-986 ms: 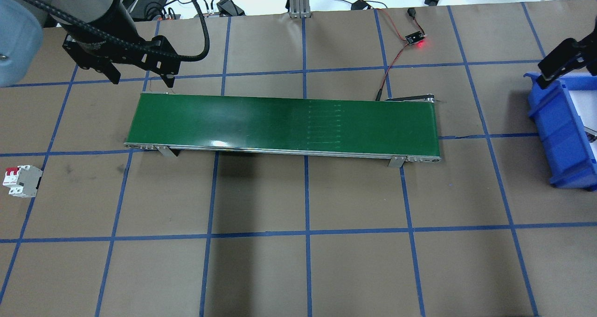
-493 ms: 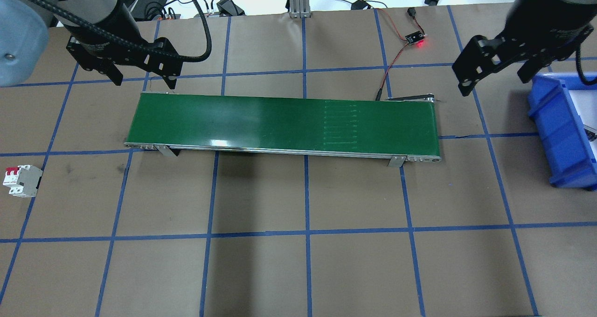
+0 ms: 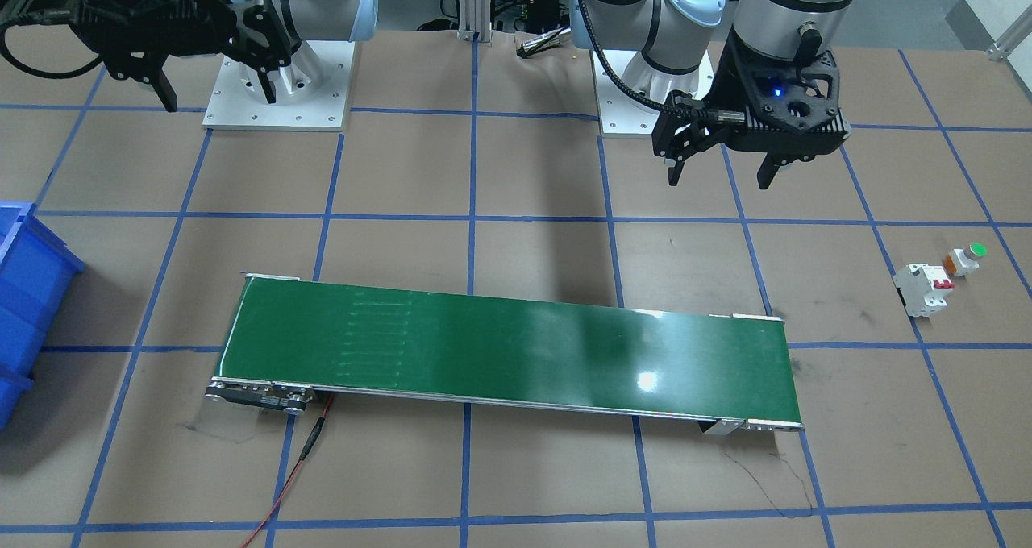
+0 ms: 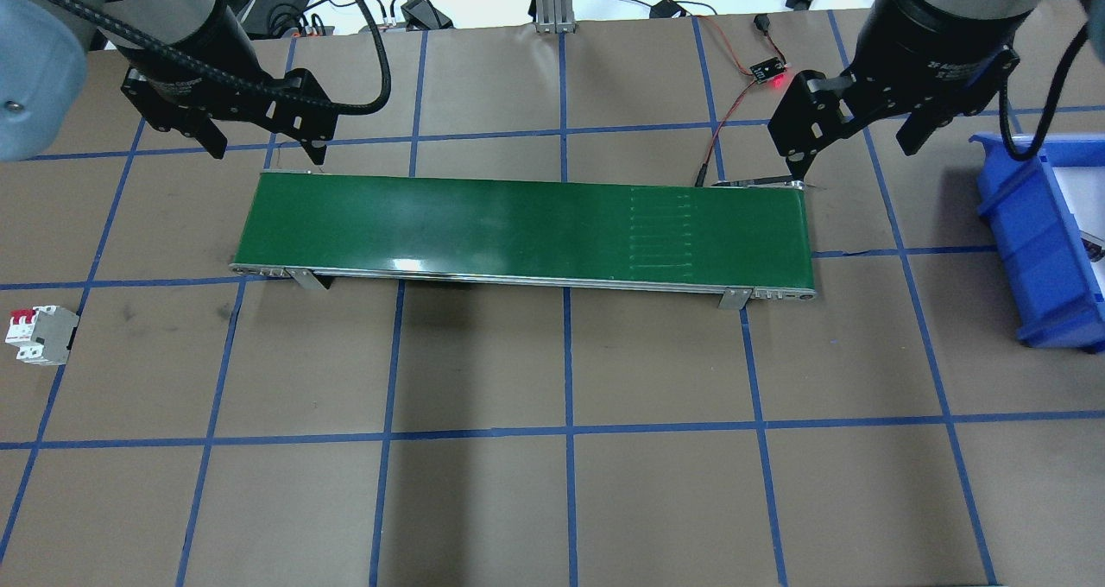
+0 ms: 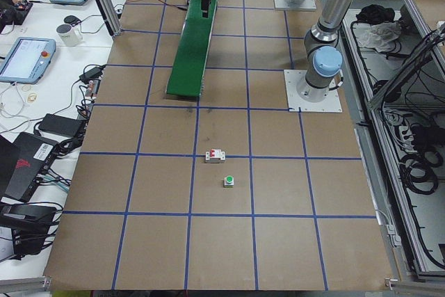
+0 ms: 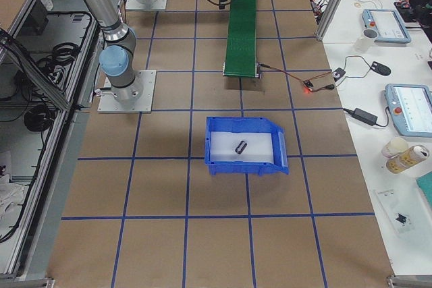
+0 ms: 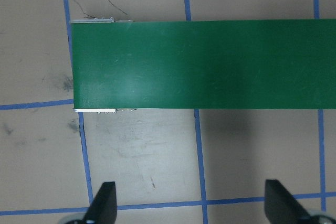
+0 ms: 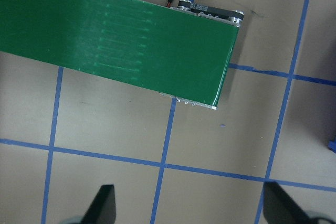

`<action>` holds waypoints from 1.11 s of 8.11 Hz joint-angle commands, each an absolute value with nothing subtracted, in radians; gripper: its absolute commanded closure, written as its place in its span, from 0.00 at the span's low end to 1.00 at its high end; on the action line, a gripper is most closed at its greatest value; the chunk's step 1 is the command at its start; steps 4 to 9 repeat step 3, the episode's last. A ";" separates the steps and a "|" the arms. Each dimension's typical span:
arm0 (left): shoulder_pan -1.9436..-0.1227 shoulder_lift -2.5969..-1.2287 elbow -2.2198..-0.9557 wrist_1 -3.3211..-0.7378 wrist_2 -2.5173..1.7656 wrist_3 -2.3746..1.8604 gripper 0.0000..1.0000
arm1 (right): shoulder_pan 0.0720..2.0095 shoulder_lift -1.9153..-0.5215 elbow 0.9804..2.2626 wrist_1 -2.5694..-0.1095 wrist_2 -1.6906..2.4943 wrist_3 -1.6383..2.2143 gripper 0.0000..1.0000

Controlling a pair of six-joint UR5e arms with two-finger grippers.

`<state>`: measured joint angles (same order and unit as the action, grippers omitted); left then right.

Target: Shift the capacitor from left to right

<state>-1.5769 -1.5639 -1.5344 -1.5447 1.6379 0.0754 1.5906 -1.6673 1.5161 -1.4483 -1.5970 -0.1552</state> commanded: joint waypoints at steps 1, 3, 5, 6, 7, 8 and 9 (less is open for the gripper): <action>-1.577 -1.565 -1.537 -1.545 1.637 0.075 0.00 | 1.606 -1.632 1.508 -1.499 -1.601 -0.130 0.00; -1.577 -1.565 -1.534 -1.545 1.637 0.075 0.00 | 1.608 -1.629 1.508 -1.503 -1.628 -0.130 0.00; -1.577 -1.565 -1.534 -1.545 1.637 0.075 0.00 | 1.608 -1.629 1.508 -1.503 -1.628 -0.130 0.00; -1.577 -1.565 -1.534 -1.545 1.637 0.075 0.00 | 1.608 -1.629 1.508 -1.503 -1.628 -0.130 0.00; -1.577 -1.565 -1.534 -1.545 1.637 0.075 0.00 | 1.608 -1.629 1.508 -1.503 -1.628 -0.130 0.00; -1.577 -1.565 -1.534 -1.545 1.637 0.075 0.00 | 1.608 -1.629 1.508 -1.503 -1.628 -0.130 0.00; -1.577 -1.565 -1.534 -1.545 1.637 0.075 0.00 | 1.608 -1.629 1.508 -1.503 -1.628 -0.130 0.00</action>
